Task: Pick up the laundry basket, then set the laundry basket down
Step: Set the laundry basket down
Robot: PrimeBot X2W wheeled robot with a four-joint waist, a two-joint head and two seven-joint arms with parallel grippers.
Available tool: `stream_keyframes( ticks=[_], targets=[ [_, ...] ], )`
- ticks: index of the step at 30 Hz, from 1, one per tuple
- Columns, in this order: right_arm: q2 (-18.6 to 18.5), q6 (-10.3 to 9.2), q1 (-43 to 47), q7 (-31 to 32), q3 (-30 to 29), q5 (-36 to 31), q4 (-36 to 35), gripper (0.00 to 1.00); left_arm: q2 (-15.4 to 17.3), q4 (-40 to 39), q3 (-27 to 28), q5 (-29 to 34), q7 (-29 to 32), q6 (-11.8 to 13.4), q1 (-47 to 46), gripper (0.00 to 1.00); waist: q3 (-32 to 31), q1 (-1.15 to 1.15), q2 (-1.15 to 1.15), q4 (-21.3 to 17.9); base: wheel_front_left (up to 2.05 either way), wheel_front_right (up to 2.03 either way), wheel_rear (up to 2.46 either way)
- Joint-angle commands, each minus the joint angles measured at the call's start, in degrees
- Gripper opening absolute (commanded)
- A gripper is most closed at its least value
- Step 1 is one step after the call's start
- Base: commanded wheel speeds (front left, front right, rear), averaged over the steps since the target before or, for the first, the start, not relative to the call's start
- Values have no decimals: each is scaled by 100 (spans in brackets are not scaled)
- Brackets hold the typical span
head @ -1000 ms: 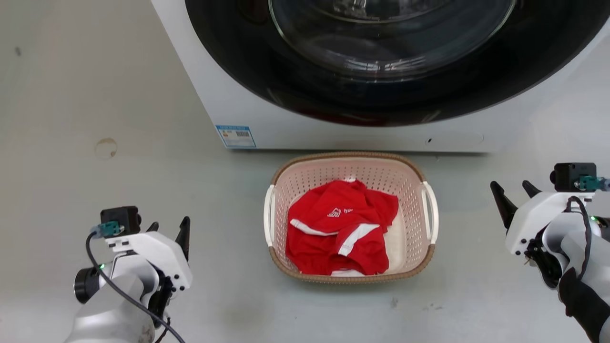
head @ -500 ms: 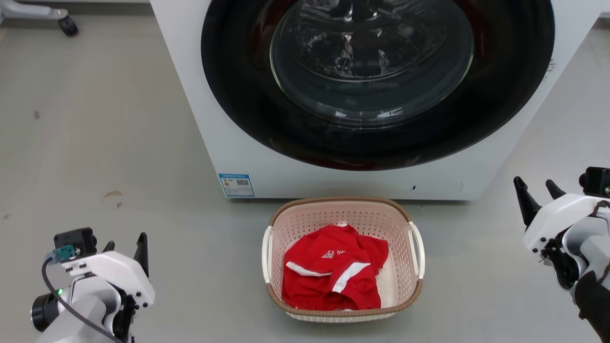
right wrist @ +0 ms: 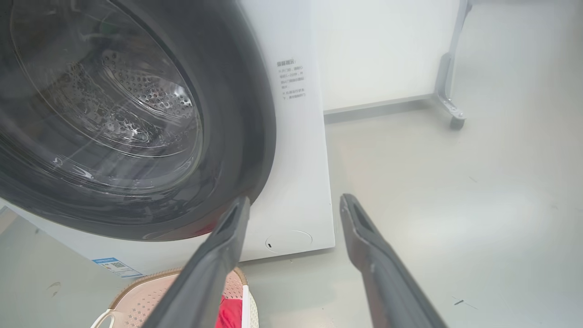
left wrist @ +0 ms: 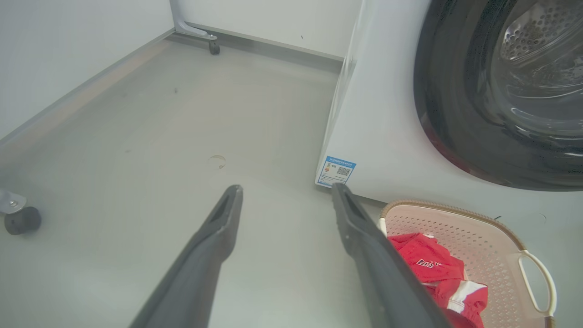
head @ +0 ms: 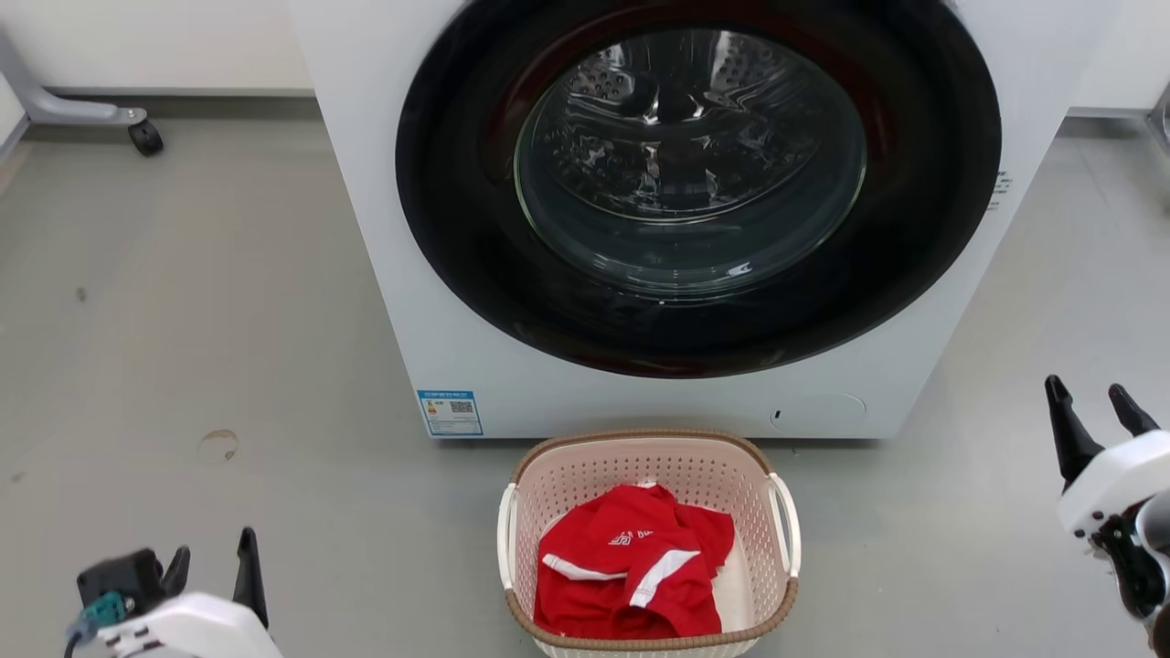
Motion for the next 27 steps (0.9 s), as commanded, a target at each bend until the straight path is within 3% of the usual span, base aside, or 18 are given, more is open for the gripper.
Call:
stream_keyframes(
  ticks=[1, 6, 12, 27],
  targets=[
    [-130, -16, 135, -84, -98, -174, -188, 100, 238, -264, 293, 88, -76, 119, 23, 100, -50, 0, 0, -12, 0, 0, 0],
    [-47, -16, 656, -84, -851, -839, -595, 100, 348, -1326, 640, 295, -76, 590, 877, 100, -185, 0, 0, -72, 0, 0, 0],
    [96, -16, 1106, -84, -1498, -1389, -967, 100, 595, -2217, 830, 306, -61, 953, 1588, 100, -250, 0, 0, -99, 0, 0, 0],
    [414, -16, 1266, -84, -1423, -1560, -1159, 100, 759, -3001, 952, 409, -10, 1288, 1992, 100, -309, 0, 0, -76, 0, 0, 0]
  ],
)
